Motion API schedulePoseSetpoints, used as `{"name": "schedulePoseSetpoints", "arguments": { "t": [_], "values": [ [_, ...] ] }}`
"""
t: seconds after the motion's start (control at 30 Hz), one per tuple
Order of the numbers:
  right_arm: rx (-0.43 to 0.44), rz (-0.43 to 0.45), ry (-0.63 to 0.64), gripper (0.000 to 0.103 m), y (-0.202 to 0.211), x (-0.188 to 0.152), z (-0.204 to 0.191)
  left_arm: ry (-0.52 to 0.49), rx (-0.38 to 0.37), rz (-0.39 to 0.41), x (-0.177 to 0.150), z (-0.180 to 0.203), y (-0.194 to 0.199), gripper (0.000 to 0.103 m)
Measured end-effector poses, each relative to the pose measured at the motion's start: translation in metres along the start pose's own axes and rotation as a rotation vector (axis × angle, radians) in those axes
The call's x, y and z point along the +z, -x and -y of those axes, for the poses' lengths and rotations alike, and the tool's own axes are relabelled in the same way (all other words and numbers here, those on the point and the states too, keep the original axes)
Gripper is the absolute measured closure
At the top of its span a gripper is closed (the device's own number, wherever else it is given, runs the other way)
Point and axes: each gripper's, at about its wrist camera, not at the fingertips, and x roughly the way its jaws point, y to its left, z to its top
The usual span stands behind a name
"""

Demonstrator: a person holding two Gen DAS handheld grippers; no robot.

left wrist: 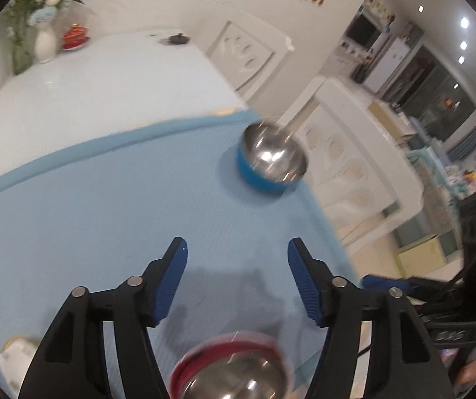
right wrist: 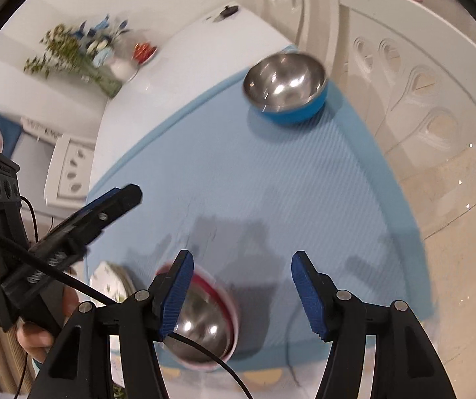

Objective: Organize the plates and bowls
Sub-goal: 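Move the right gripper to the blue steel bowl and grasp its rim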

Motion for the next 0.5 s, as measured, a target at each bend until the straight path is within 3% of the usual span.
{"name": "schedulePoseSetpoints", "arguments": {
  "t": [0.23, 0.5],
  "values": [
    [-0.013, 0.022, -0.059, 0.044, -0.019, 0.065, 0.037, 0.008, -0.030, -0.052, 0.058, 0.008, -0.061, 0.041],
    [-0.010, 0.013, -0.095, 0.044, -0.048, 0.112, 0.067, -0.009, -0.048, -0.133, 0.093, 0.015, -0.129, 0.041]
  ]
}}
